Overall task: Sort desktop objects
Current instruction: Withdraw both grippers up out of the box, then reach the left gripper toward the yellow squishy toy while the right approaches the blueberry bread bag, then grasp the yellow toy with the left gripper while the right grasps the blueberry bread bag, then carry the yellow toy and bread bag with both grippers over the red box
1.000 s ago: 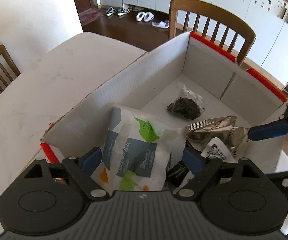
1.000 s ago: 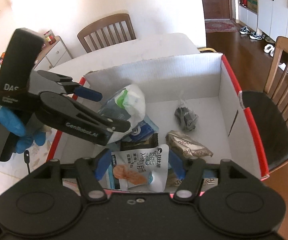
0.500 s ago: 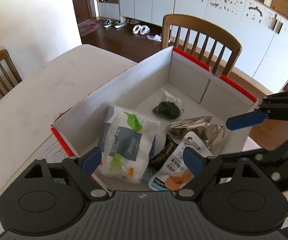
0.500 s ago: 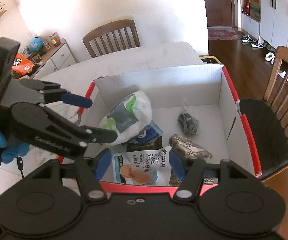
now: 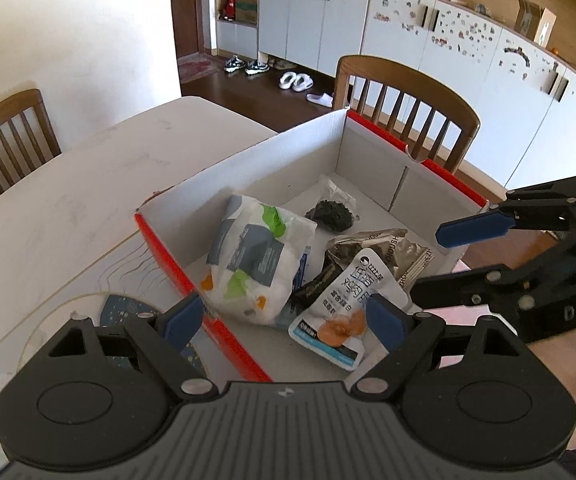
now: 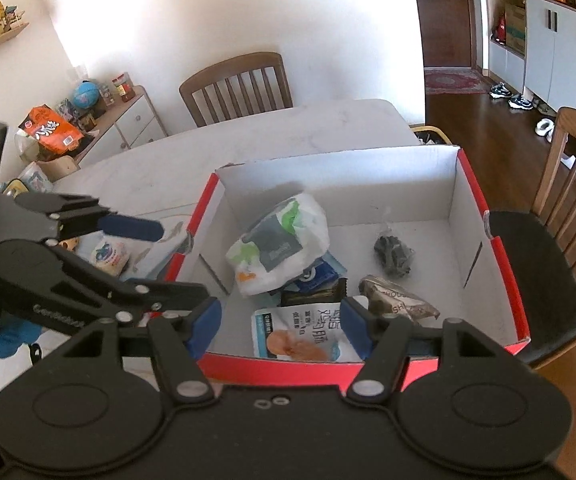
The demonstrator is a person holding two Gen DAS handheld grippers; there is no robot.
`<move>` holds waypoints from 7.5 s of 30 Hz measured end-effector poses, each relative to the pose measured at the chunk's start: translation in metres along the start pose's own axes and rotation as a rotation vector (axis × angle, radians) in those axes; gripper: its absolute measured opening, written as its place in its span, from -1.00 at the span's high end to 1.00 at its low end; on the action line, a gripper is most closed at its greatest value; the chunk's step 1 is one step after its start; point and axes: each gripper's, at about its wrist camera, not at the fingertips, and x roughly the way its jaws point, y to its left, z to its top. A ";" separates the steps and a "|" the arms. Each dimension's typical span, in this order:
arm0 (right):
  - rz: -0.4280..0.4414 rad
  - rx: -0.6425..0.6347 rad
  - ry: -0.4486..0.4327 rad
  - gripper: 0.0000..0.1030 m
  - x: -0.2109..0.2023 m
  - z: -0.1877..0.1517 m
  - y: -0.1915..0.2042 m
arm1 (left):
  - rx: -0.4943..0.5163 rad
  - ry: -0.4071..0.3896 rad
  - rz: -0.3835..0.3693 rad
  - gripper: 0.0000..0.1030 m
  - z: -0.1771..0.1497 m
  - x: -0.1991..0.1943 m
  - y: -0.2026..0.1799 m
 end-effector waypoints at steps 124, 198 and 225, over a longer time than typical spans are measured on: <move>-0.164 -0.015 0.160 -0.61 0.283 0.018 0.290 | -0.094 -0.163 0.305 -0.97 -0.217 -0.026 0.388; -0.094 -0.025 0.006 -0.05 0.064 0.002 0.198 | -0.066 -0.167 0.119 -0.45 -0.113 -0.102 0.156; -0.180 -0.040 0.009 -0.05 0.014 0.008 0.075 | -0.001 -0.196 0.018 -0.45 -0.034 -0.046 0.047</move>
